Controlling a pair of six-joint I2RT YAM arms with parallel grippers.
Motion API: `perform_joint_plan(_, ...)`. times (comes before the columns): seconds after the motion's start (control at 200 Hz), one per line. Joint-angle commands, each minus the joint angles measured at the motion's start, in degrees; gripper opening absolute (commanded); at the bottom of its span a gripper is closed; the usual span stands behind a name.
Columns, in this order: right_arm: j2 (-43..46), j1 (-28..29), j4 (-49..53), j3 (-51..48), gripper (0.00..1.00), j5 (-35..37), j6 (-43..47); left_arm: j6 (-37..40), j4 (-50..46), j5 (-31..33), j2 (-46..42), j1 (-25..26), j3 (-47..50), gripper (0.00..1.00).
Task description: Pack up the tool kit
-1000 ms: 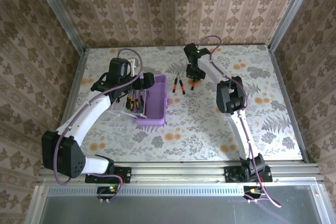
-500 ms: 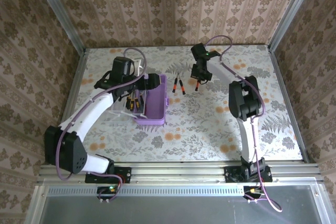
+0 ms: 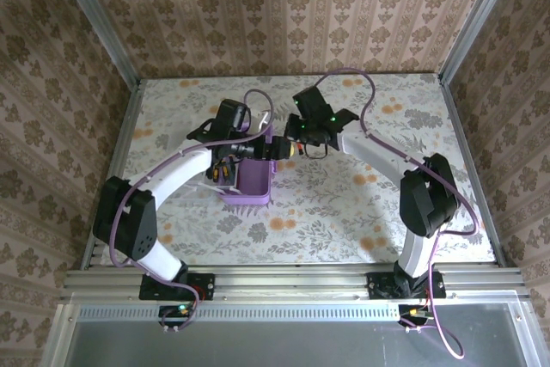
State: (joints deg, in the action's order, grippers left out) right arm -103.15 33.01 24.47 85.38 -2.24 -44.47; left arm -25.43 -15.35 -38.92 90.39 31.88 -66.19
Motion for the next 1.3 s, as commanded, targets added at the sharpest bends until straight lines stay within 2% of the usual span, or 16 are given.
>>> perform_joint_plan(0.0,2.84,0.8,-4.41,-0.58,0.03,-1.1,-3.46,0.14,0.85,-0.64,0.48,0.11,-0.72,0.82)
perform_joint_plan(0.155,4.39,1.09,-5.38,-1.05,0.03,-0.58,-4.57,0.84,-0.46,0.16,0.41,0.2,-1.29,0.74)
perform_joint_plan(0.3,5.46,1.09,-5.57,-0.93,0.03,-0.95,-5.15,1.09,-0.88,0.93,0.31,0.22,-1.48,0.58)
perform_joint_plan(0.385,5.5,1.26,-5.83,-0.86,0.03,-1.89,-5.36,1.19,-1.06,1.64,0.02,0.2,-1.46,0.4)
perform_joint_plan(0.55,5.57,1.44,-6.1,-1.61,0.03,-3.0,-5.58,1.68,-0.61,4.7,-1.55,0.2,-0.87,0.16)
perform_joint_plan(0.635,5.45,1.44,-6.54,-1.65,0.08,-4.09,-5.44,2.7,-1.28,6.5,-2.53,0.11,-0.95,0.0)
perform_joint_plan(0.8,5.1,0.77,-5.31,2.64,0.37,-6.17,-2.9,4.65,-4.6,10.55,-4.81,-0.15,-1.89,0.0)
perform_joint_plan(0.88,6.35,0.0,-5.43,3.97,0.35,-5.39,-2.44,5.68,-5.98,12.35,-5.97,-0.33,-2.35,0.0)
perform_joint_plan(1.0,8.94,-1.73,-4.67,5.3,0.42,-4.27,-2.1,7.02,-10.77,16.7,-6.04,-0.67,-4.42,0.0)
perform_joint_plan(1.15,15.25,-4.93,-6.26,-0.78,0.44,-2.2,-2.29,9.92,-22.13,26.24,-6.07,-1.78,-9.73,0.0)
perform_joint_plan(1.29,18.19,-7.95,-6.79,-7.15,0.45,-3.03,-2.2,11.69,-31.69,32.82,-8.43,-5.26,-13.47,0.0)
